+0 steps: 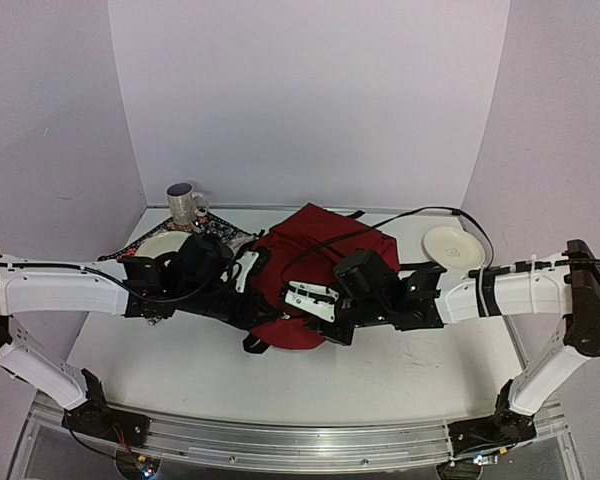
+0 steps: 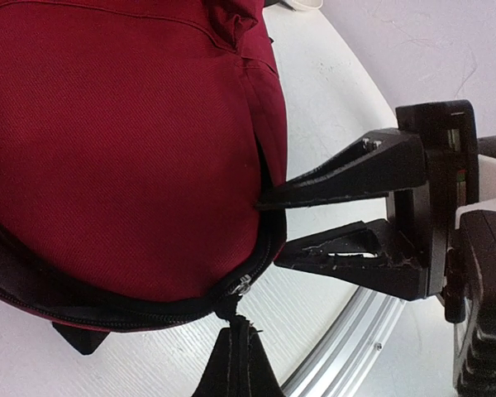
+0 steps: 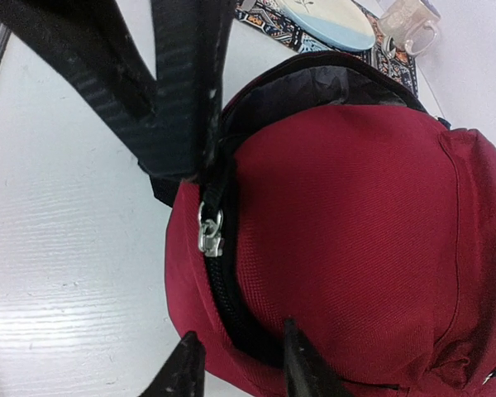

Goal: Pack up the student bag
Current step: Hold the largest pocket of the student bag, then zip the largest pocket of the bag in the student bag.

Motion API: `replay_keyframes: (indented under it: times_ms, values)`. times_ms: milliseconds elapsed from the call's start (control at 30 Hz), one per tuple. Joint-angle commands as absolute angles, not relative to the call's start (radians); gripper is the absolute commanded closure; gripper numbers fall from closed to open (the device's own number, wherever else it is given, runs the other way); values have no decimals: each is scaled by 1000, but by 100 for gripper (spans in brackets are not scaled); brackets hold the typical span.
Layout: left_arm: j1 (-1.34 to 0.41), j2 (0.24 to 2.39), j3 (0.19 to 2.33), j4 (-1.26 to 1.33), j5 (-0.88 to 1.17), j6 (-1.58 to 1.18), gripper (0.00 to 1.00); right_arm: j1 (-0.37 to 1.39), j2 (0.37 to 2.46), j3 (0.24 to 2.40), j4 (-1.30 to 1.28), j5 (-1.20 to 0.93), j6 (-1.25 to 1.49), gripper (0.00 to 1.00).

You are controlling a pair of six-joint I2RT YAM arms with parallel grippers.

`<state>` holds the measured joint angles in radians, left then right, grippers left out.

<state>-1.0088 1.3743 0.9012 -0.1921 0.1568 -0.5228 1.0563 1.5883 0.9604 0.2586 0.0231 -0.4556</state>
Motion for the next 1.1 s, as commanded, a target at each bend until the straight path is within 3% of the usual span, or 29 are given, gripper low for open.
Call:
replay_keyframes:
  times_ms: [0, 267, 867, 1067]
  values:
    - [-976, 1353, 950, -177, 192, -526, 100, 1065, 1602, 987, 249, 73, -479, 72]
    - [-935, 1351, 941, -186, 208, -523, 100, 1067, 1580, 958, 247, 111, -492, 99]
    - [-667, 1338, 869, -374, -61, -400, 100, 1059, 1330, 749, 191, 261, -465, 100]
    - [-610, 1395, 876, -369, -50, -389, 100, 954, 1299, 722, 189, 345, -389, 100]
